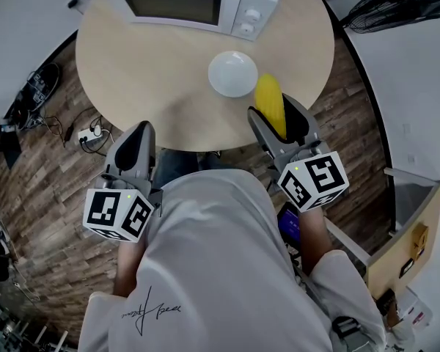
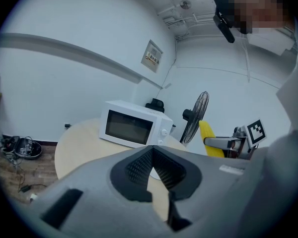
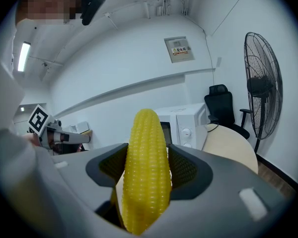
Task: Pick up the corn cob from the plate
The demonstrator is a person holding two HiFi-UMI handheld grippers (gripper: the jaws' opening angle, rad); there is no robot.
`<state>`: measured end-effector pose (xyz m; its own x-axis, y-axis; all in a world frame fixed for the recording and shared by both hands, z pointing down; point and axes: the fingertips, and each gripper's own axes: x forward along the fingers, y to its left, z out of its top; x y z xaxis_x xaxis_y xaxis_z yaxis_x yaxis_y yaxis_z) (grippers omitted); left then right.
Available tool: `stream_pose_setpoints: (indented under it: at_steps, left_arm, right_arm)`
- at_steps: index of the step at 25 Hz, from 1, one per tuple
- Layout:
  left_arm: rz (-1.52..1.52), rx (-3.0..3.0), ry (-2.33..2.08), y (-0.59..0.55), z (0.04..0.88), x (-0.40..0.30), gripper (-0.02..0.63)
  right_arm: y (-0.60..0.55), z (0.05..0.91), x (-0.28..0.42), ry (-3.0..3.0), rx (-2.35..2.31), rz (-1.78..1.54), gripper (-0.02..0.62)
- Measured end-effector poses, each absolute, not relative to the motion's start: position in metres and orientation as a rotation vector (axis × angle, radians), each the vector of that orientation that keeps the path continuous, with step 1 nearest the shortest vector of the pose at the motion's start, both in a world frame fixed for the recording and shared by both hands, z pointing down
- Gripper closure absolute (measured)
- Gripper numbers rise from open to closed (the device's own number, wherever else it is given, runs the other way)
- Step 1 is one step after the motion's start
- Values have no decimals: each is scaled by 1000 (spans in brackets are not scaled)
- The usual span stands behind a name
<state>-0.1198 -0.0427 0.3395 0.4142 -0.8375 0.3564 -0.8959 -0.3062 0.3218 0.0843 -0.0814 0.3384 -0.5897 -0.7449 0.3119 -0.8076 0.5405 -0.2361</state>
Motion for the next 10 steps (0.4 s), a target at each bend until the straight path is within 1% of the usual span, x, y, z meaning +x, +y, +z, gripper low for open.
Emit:
stream_pose_setpoints:
  at_steps: [10]
  left_arm:
    - [117, 2182, -1428, -49, 341, -121, 612]
  right_arm:
    - [-87, 339, 84, -2593, 1333, 545, 328]
